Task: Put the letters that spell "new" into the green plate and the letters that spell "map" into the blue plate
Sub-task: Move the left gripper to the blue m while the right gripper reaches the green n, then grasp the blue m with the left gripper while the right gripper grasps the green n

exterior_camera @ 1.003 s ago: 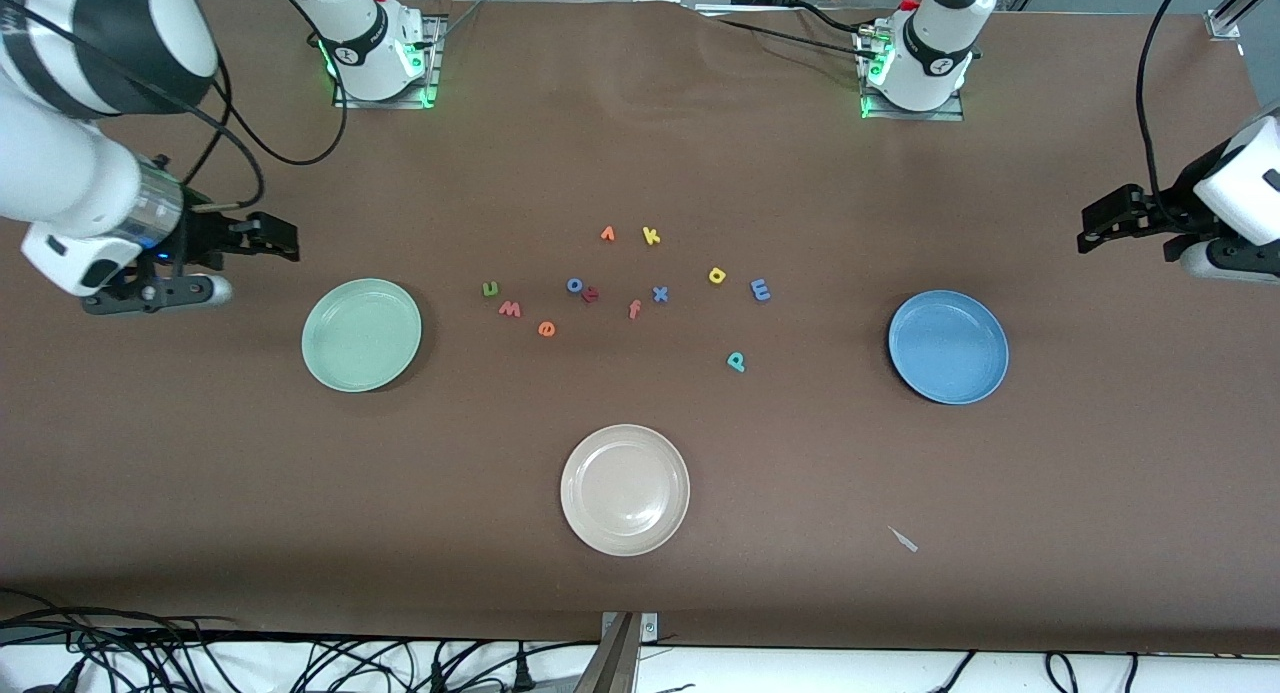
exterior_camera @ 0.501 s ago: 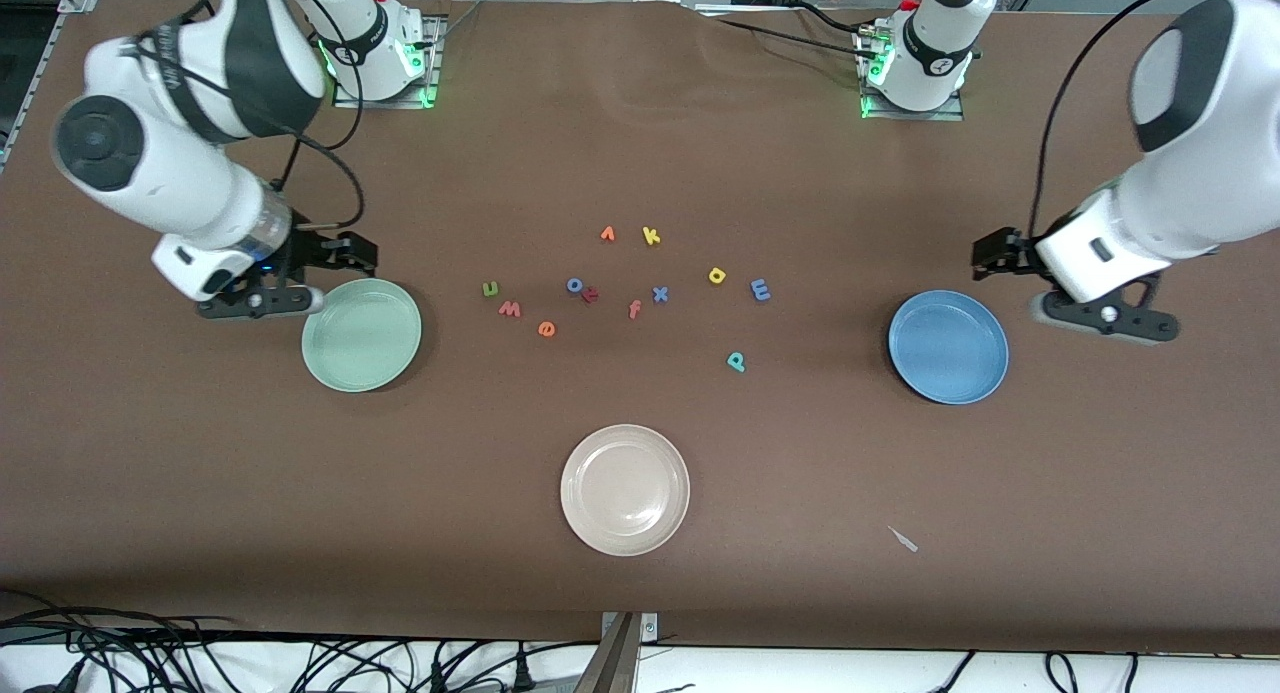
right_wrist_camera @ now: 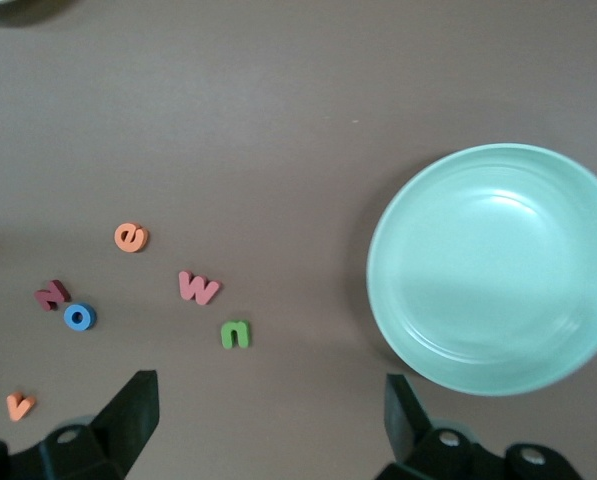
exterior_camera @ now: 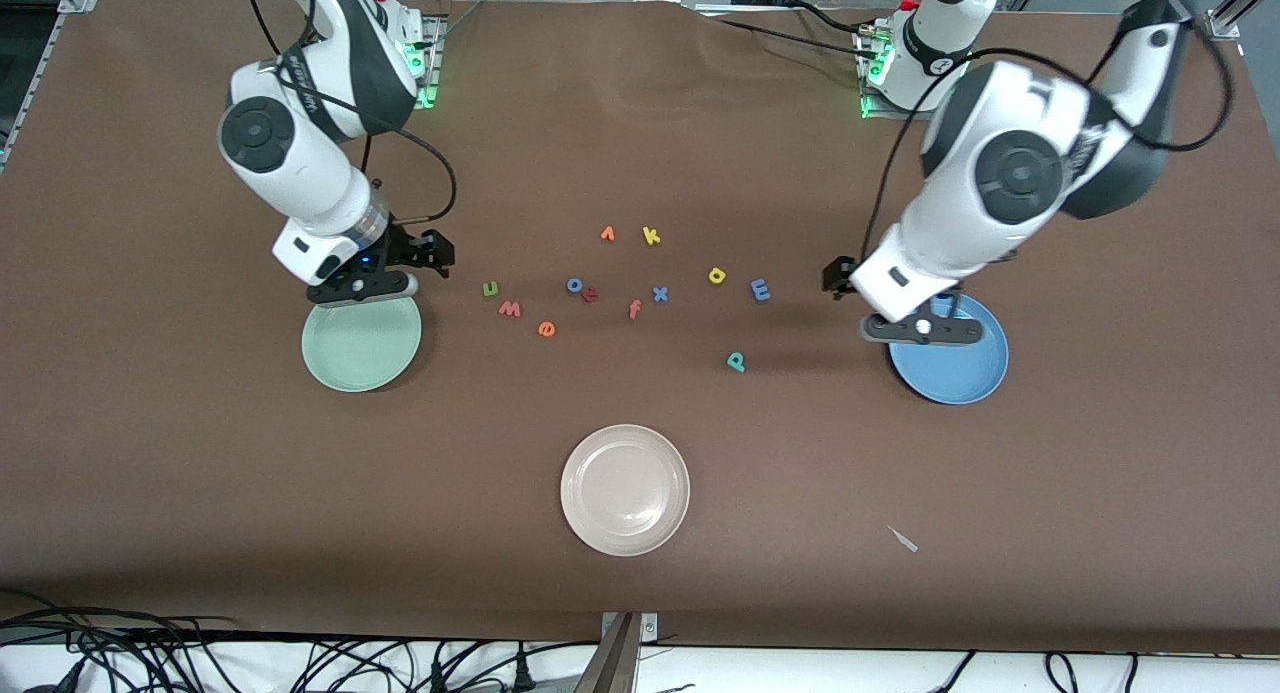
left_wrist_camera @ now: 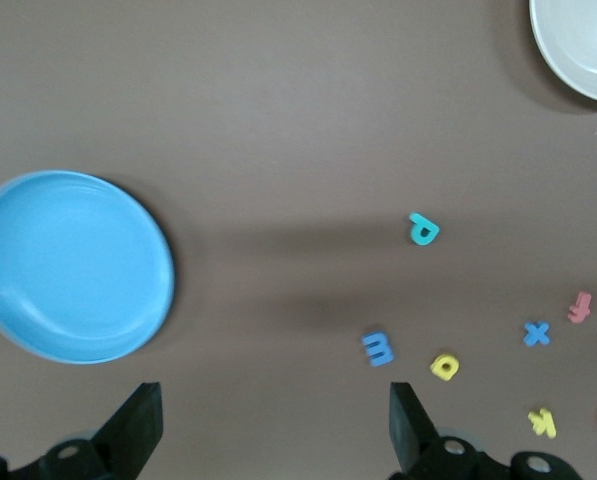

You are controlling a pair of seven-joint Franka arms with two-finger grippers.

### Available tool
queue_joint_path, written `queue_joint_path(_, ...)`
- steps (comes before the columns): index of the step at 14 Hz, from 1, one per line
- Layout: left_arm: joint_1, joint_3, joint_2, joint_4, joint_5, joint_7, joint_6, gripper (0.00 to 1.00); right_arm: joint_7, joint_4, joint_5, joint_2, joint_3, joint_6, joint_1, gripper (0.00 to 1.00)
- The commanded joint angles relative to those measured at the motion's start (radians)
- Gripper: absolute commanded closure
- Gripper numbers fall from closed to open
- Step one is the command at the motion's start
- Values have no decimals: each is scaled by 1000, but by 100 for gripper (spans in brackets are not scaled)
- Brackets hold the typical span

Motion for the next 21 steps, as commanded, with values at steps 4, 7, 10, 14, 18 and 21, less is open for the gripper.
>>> queue_joint_path(4, -115, 8, 6, -302, -1, -292, 372, 0, 9, -131, -2, 46, 50, 232, 6, 0)
queue_joint_path(7, -167, 9, 90, -318, -1, -385, 426, 0, 13, -172, -2, 99, 50, 345, 37, 0)
queue_joint_path(10, -201, 8, 170, -321, 12, -490, 510, 0, 14, -201, 0, 157, 48, 457, 54, 0)
queue_joint_path(14, -203, 8, 240, -319, 13, -502, 570, 0, 55, -200, 1, 220, 42, 497, 95, 0)
queue_joint_path(18, -203, 8, 253, -321, 12, -507, 570, 14, 56, -198, 1, 261, 30, 537, 94, 2)
queue_joint_path(21, -203, 6, 245, -330, 12, -516, 564, 25, 52, -198, 0, 261, 20, 537, 94, 8)
